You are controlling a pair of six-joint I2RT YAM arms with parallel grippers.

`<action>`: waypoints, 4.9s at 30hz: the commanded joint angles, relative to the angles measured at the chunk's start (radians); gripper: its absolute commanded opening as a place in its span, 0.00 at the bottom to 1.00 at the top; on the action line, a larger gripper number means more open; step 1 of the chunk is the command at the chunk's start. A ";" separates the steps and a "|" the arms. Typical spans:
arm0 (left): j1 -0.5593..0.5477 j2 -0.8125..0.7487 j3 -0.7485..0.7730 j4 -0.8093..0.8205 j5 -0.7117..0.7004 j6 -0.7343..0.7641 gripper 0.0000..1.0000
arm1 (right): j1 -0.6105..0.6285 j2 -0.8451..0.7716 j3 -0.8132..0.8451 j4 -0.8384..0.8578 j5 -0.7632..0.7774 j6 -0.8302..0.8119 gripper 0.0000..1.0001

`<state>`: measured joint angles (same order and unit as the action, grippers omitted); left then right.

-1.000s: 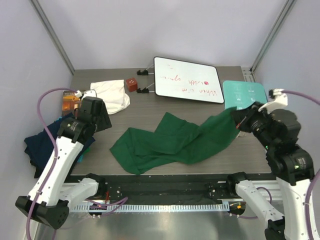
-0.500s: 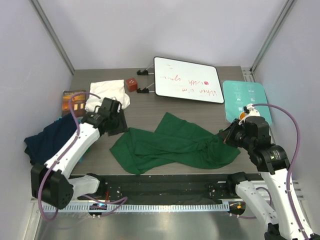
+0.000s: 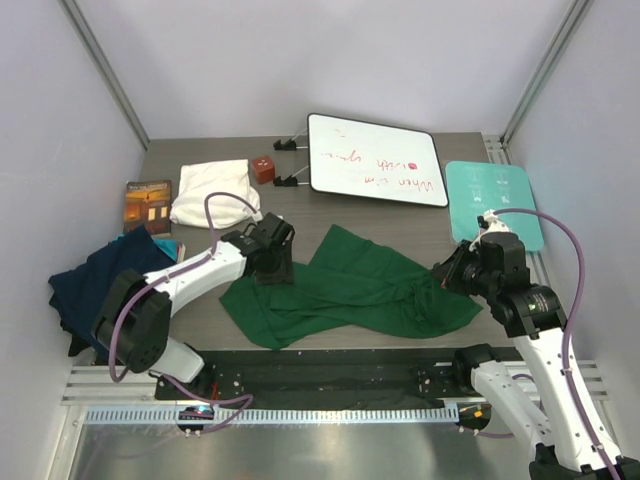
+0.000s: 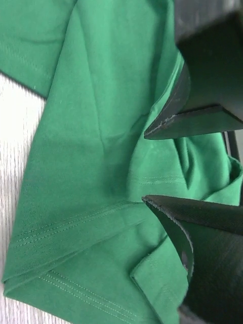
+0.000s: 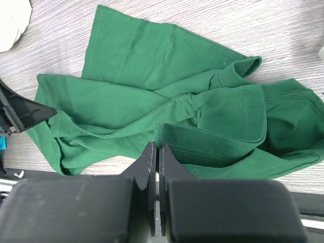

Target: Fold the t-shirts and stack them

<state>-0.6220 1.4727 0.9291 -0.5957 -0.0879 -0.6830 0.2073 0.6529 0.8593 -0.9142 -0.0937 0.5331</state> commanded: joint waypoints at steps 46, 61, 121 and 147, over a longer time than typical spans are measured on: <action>-0.025 0.006 0.020 0.020 -0.115 0.063 0.01 | -0.003 0.016 -0.026 0.077 -0.020 -0.002 0.01; -0.013 -0.097 0.122 -0.048 -0.223 0.094 0.00 | -0.003 0.045 0.020 0.086 -0.003 -0.019 0.01; 0.366 -0.793 1.005 -0.750 -0.385 0.109 0.00 | -0.002 0.188 1.429 -0.028 0.046 -0.079 0.01; 0.358 -0.324 0.533 -0.242 -0.369 0.273 0.00 | 0.000 0.306 0.706 0.200 0.198 -0.090 0.01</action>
<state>-0.2638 1.0424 1.5032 -1.0294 -0.4374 -0.4652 0.2073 0.9169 1.7050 -0.8425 0.0372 0.4473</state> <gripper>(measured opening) 0.006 0.031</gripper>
